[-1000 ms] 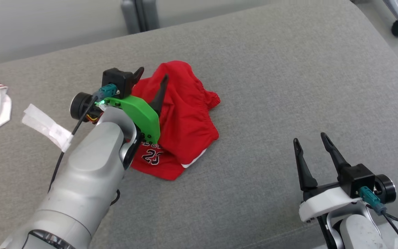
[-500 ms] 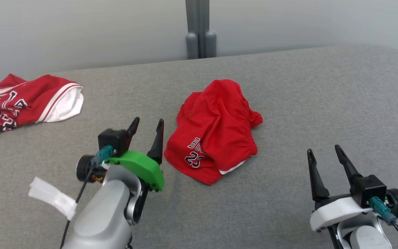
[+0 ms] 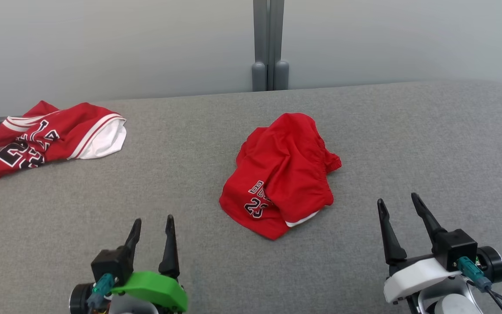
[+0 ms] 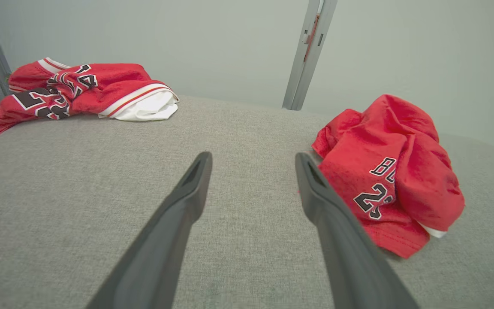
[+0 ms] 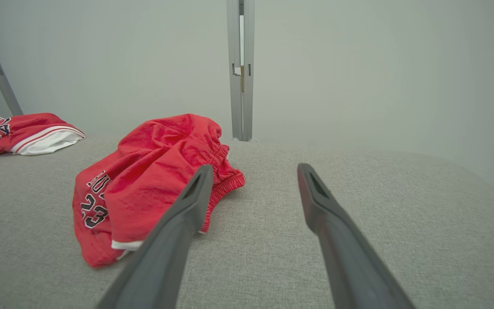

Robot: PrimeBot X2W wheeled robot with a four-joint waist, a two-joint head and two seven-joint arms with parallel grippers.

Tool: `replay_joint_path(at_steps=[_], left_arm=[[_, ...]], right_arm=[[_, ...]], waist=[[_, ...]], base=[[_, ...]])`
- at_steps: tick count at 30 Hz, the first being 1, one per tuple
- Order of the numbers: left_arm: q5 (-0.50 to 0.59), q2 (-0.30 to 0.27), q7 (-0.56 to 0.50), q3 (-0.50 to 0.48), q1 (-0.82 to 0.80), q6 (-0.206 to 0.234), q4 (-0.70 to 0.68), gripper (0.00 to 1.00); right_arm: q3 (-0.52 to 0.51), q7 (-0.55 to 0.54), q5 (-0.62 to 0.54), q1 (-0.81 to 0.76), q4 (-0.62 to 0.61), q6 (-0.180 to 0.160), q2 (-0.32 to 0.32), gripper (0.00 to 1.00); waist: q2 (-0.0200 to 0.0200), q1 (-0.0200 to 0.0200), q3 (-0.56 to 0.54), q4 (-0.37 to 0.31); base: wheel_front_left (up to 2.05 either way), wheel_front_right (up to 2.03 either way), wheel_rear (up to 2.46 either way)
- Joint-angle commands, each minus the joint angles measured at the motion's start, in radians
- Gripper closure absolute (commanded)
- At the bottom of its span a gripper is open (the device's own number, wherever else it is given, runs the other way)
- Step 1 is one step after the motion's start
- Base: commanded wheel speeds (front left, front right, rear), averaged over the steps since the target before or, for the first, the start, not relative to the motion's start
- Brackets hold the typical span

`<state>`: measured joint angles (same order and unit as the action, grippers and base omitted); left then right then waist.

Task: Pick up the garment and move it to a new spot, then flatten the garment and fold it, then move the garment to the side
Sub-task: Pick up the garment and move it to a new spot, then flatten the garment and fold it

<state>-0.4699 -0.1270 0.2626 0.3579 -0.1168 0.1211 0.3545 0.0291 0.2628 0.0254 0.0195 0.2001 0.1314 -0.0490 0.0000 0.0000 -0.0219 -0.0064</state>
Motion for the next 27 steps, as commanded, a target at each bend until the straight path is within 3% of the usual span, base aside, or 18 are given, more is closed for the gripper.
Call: replay_joint_path(at_steps=[1, 10, 27], left_arm=[[0.018, -0.004, 0.003, -0.017, 0.038, 0.007, -0.025, 0.0], [0.053, 0.018, 0.003, -0.062, 0.134, -0.009, -0.074, 0.0], [0.085, 0.034, 0.003, -0.073, 0.115, -0.026, -0.047, 0.0]], right_arm=[[0.003, 0.003, 0.008, -0.022, 0.004, -0.001, -0.002, 0.0], [0.004, 0.003, 0.014, -0.042, 0.016, -0.001, -0.003, 0.0], [0.01, 0.003, 0.011, -0.027, 0.03, -0.001, -0.003, 0.0]], waist=[[0.0, 0.0, -0.004, -0.003], [0.0, 0.0, -0.018, -0.001], [0.0, 0.0, -0.007, -0.008]], base=[[0.0, 0.0, 0.0], [0.0, 0.0, 0.0], [0.0, 0.0, 0.0]])
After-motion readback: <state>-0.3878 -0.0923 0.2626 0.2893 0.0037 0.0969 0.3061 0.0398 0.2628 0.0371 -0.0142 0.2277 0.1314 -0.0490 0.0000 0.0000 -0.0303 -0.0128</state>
